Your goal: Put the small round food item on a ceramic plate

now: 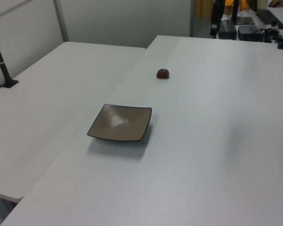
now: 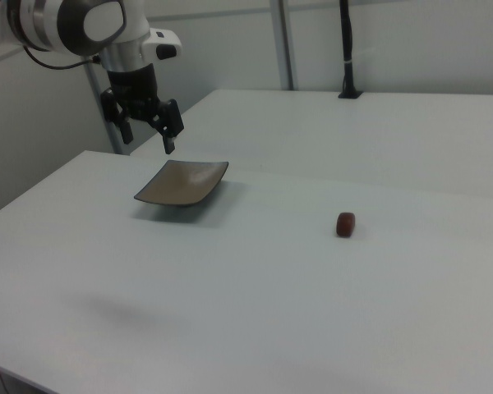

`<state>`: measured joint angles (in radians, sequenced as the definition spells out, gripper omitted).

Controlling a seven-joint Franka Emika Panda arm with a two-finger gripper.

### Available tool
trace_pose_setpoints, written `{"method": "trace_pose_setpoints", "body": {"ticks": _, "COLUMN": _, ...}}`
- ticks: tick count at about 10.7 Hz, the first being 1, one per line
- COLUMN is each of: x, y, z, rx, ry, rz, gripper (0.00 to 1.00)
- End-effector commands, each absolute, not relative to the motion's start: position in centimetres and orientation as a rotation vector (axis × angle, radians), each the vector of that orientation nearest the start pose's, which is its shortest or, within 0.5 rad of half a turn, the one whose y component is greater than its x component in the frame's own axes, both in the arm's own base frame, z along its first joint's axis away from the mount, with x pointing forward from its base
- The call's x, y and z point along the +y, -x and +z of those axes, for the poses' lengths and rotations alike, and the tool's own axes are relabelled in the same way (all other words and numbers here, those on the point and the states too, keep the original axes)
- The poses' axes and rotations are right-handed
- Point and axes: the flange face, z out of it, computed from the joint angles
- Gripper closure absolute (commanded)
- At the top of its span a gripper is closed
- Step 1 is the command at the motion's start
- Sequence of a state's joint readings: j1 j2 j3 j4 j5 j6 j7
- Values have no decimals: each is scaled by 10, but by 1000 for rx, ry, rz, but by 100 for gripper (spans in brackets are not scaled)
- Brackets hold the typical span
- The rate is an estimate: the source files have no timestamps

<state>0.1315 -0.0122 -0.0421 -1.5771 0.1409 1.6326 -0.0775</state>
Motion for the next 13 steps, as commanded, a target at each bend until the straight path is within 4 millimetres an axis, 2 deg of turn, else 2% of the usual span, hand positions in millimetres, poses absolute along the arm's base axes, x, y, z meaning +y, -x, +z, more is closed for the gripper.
{"method": "trace_pose_setpoints", "body": {"ticks": 1, "x": 64, "y": -549, "z": 633, "rx": -226, "ry": 2984, "rz": -121, "gripper": 0}}
{"method": "trace_pose_setpoints", "body": {"ticks": 8, "x": 62, "y": -551, "z": 633, "rx": -241, "ry": 3013, "rz": -130, "gripper": 0}}
{"method": "trace_pose_setpoints", "body": {"ticks": 11, "x": 62, "y": -565, "z": 633, "rx": -244, "ry": 3019, "rz": -215, "gripper": 0}}
{"method": "trace_pose_setpoints", "body": {"ticks": 13, "x": 60, "y": -584, "z": 633, "rx": -231, "ry": 3024, "rz": -240, "gripper": 0}}
